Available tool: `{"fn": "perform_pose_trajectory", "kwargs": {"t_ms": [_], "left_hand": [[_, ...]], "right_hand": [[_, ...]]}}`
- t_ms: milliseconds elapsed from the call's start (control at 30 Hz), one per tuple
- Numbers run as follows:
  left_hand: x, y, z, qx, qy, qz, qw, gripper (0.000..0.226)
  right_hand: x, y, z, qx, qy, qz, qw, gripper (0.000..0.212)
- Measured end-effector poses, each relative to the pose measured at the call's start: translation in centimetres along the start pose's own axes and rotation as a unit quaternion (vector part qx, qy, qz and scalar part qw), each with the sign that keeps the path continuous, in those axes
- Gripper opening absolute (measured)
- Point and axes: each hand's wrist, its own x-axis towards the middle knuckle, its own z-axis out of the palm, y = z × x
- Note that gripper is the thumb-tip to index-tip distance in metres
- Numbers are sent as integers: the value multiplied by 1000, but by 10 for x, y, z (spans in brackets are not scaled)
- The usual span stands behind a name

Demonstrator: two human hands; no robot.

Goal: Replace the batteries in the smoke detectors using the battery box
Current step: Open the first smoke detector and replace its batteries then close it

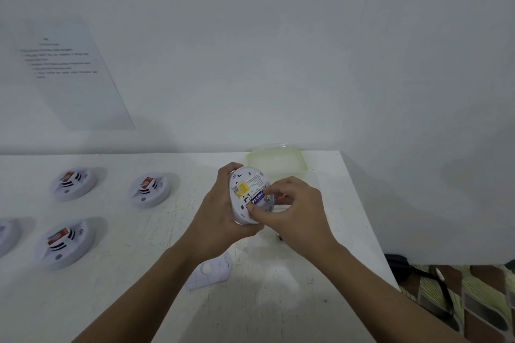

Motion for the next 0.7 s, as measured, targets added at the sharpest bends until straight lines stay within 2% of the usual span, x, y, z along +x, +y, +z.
{"fn": "perform_pose_trajectory", "kwargs": {"t_ms": [167,333,533,700], "left_hand": [[-1,-3,-1,7,-40,-2,999,90],[2,-5,-4,-5,-63,-13,998,91],[7,-2,-6,-17,-61,-26,998,89],[13,1,-5,-21,-80,-38,996,88]], "right_hand": [[-1,-2,0,-63,4,-42,997,43],[-3,5,-4,-28,-10,-49,998,49],[2,10,-6,-69,-38,-129,989,33],[15,10,-19,-21,-115,-153,981,16]]}}
